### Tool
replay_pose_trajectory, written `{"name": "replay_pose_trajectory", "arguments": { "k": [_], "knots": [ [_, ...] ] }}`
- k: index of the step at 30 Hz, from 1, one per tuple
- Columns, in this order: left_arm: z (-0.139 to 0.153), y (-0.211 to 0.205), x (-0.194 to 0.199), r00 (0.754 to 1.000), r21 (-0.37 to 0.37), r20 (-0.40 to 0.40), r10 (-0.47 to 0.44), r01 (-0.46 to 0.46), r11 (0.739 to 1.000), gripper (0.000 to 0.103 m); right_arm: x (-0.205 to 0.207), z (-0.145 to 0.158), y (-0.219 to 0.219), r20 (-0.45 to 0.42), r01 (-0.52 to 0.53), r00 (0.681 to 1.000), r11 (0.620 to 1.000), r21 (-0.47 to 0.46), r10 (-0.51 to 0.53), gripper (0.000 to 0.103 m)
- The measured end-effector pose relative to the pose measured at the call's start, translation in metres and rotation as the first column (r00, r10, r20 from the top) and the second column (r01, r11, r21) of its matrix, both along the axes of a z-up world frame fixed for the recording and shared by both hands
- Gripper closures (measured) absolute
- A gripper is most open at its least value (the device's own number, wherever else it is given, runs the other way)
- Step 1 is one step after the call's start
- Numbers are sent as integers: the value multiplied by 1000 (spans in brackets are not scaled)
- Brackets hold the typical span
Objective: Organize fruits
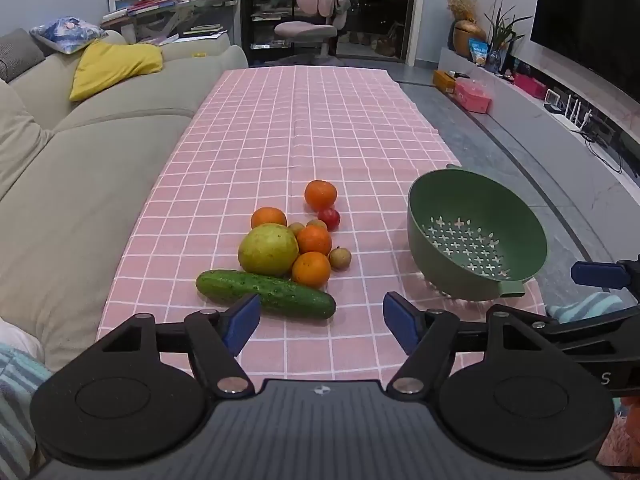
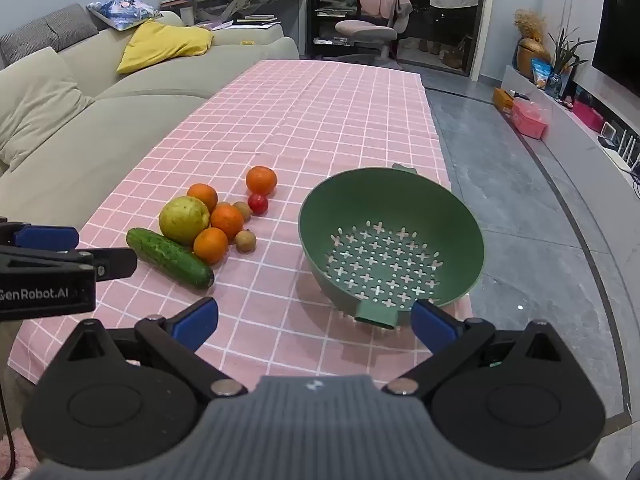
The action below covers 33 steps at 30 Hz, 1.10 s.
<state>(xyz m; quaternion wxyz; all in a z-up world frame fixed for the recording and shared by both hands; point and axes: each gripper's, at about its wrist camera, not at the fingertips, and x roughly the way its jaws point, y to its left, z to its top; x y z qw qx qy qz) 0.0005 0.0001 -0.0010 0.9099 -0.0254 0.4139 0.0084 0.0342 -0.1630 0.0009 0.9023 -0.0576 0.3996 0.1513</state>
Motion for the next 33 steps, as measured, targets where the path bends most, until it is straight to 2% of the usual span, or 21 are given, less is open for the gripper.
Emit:
{"name": "replay_pose_trajectory", "arguments": {
  "k": [2,6,33],
  "knots": [
    [-1,1,2,1000,-6,-11,-7,7,1000,22,0,0,0,1,3,1000,1000,5,-3,4],
    [8,-1,-3,999,12,42,10,-11,1000,23,-3,0,-3,-1,12,1000,1000,25,-12,4],
    [-1,-4,0,1000,13,23,-2,2,1000,23,0,-1,1,-16,15,1000,1000,-4,-15,4]
  ]
}}
